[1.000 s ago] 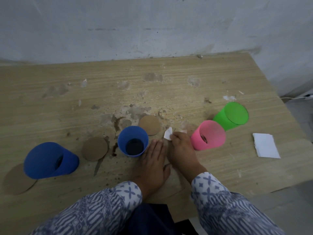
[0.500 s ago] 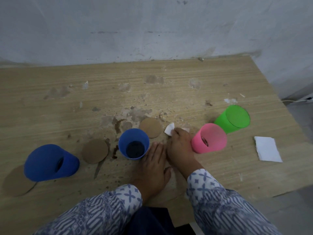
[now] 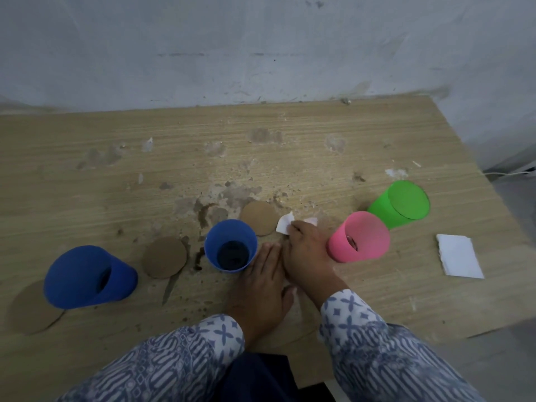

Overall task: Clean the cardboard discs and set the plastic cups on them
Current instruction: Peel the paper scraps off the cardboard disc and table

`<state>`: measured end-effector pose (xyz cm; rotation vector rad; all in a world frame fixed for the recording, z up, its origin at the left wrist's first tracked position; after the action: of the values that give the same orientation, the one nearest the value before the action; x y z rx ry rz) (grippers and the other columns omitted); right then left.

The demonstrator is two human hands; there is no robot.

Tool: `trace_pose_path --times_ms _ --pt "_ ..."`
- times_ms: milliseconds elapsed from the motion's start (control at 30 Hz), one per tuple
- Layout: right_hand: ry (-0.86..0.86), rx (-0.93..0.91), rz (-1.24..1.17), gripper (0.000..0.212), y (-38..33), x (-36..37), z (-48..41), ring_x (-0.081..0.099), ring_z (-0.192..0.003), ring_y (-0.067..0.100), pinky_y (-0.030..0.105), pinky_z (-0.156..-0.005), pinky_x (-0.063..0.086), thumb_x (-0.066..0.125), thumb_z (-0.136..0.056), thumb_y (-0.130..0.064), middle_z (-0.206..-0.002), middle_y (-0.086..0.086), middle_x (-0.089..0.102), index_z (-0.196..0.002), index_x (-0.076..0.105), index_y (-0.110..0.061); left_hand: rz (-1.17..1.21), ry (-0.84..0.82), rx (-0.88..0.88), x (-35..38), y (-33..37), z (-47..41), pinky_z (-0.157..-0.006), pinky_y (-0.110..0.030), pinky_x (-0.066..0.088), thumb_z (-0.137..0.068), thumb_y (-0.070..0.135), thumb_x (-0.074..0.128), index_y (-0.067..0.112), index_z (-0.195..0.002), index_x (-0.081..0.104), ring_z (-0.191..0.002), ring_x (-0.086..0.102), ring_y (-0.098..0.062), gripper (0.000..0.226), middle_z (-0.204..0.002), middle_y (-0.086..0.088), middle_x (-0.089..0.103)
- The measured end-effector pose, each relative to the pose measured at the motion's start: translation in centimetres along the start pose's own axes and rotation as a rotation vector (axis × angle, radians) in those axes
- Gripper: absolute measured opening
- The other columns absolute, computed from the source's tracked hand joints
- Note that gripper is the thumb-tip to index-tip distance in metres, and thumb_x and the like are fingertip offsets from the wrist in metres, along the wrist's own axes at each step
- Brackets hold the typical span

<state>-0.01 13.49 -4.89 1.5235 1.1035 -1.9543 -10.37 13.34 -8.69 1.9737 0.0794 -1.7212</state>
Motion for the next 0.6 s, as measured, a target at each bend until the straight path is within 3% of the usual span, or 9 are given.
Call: trace_pose_path --times_ms 100,167,233,300,400,500,600 --pt "-0.015 -0.077 -0.038 0.033 -0.4 0.4 2.0 0.066 -0.088 0.032 0.034 -0.082 0.053 0.046 -0.08 -0.012 -0.093 0.02 0.069 -0.091 0.068 0.009 0.008 -0.013 0.008 0.3 0.1 0.0 -0.115 -0.042 0.027 -0.088 0.042 0.04 0.01 -0.142 0.031 -0.138 0.034 -0.026 0.064 -0.146 -0.009 0.043" --pt "-0.044 -0.076 -0.004 0.037 0.2 0.8 2.6 0.065 -0.086 0.034 0.04 -0.079 0.056 0.043 -0.079 -0.015 -0.089 0.022 0.069 -0.088 0.068 0.01 0.005 -0.015 0.004 0.3 0.1 0.0 -0.117 -0.04 0.021 -0.089 0.043 0.039 0.01 -0.142 0.035 -0.138 0.036 -0.027 0.063 -0.146 -0.009 0.043" --pt "0.005 0.035 -0.024 0.034 1.4 0.3 2.0 0.059 -0.099 0.038 0.041 -0.089 0.049 0.044 -0.083 -0.01 -0.103 0.025 0.063 -0.101 0.062 0.011 -0.032 -0.005 -0.009 0.1 -0.1 0.0 -0.115 -0.039 0.021 -0.089 0.046 0.037 0.009 -0.14 0.04 -0.137 0.035 -0.026 0.063 -0.145 -0.009 0.044" --pt "0.01 0.119 -0.034 0.036 1.8 0.1 0.6 0.045 -0.117 0.038 0.039 -0.103 0.033 0.043 -0.089 -0.007 -0.125 0.026 0.05 -0.12 0.051 0.01 -0.044 0.008 -0.015 0.0 -0.1 0.1 -0.113 -0.039 0.024 -0.089 0.047 0.036 0.009 -0.139 0.04 -0.137 0.03 -0.023 0.063 -0.144 -0.008 0.046" --pt "0.009 0.016 -0.04 0.039 0.3 0.3 -0.1 0.04 -0.124 0.031 0.03 -0.106 0.024 0.04 -0.093 -0.012 -0.134 0.019 0.047 -0.126 0.048 0.006 -0.028 0.041 -0.006 -0.3 0.0 0.1 -0.113 -0.038 0.025 -0.088 0.047 0.038 0.009 -0.139 0.035 -0.134 0.03 -0.023 0.064 -0.142 -0.009 0.048" --pt "-0.016 -0.06 -0.083 0.036 -0.6 0.3 2.0 0.058 -0.105 0.03 0.026 -0.095 0.04 0.041 -0.089 -0.015 -0.113 0.02 0.062 -0.109 0.062 0.008 -0.011 0.026 0.016 -0.2 0.2 0.0 -0.113 -0.041 0.029 -0.086 0.043 0.041 0.009 -0.139 0.037 -0.134 0.04 -0.027 0.064 -0.141 -0.01 0.048" --pt "0.014 -0.029 -0.096 0.045 0.3 -0.3 3.7 0.064 -0.091 0.031 0.033 -0.086 0.05 0.038 -0.085 -0.023 -0.097 0.02 0.067 -0.095 0.066 0.009 -0.046 -0.02 0.018 0.2 0.2 -0.1 -0.109 -0.049 0.025 -0.087 0.043 0.039 0.009 -0.139 0.042 -0.134 0.041 -0.027 0.062 -0.143 -0.01 0.047"
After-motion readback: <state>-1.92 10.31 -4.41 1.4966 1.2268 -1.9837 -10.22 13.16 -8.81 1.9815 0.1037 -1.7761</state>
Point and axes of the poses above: each hand's wrist, its own z-axis away from the middle knuckle, its own x-axis out of the palm, y = z × x, the point moved 9 cm from there along -z, towards the middle knuckle
